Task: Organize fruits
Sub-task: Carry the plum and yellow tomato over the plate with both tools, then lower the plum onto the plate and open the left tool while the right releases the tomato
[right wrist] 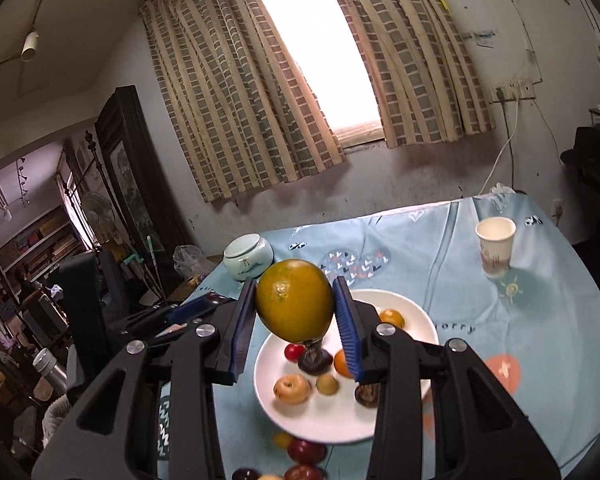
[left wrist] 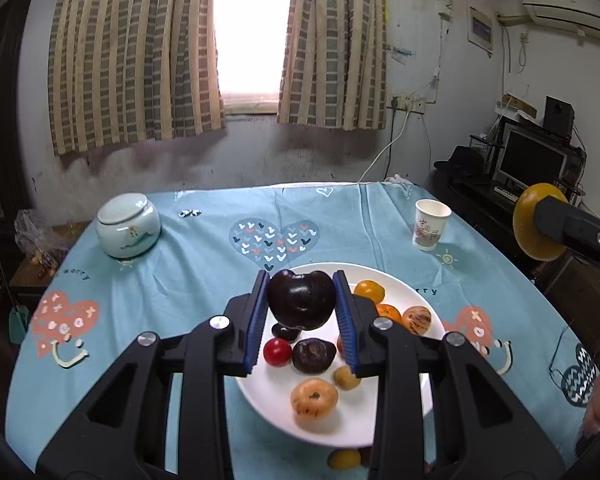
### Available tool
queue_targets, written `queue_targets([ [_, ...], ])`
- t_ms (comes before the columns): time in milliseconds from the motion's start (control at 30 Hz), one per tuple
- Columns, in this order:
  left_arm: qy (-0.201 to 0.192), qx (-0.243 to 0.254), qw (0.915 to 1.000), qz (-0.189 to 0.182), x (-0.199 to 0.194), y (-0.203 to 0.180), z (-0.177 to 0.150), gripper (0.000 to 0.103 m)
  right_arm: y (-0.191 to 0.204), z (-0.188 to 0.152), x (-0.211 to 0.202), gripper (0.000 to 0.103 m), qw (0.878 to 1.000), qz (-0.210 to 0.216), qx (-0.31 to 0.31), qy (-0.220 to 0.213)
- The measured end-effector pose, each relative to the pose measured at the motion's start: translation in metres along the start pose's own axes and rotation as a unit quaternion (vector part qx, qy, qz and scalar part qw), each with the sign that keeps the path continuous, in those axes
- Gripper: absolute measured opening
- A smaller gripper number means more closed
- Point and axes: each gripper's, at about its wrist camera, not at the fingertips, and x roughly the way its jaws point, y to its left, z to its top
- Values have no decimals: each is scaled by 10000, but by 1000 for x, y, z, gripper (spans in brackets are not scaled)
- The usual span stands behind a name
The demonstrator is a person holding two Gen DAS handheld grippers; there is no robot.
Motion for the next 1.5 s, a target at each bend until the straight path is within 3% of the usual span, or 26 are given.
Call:
queue_targets([
  [267,590,-196,9981,-43,93,11,-3,32,-24,-19,79,39,9963,-235,-55,822],
  [500,1081,-205,9935,-278,150,8,-17,32,-26,-50,116,39,9880,-383,-188,1485],
  [667,1195,-287,9915,-421,161,10,-20,32,-29,-65,126,39,9847,-456,-217,1667],
  [1100,1249,39,9920,-156,164,-1,-20,33,-26,-90,139,39,9750,-617,-451,2087],
  [1233,1205,64,9926,-122,163,-2,-19,44,-27,-89,140,39,9748,-621,-456,2092],
  [1500,1100,131,9938,-47,159,-3,-18,57,-23,-92,142,39,9699,-658,-592,2269],
])
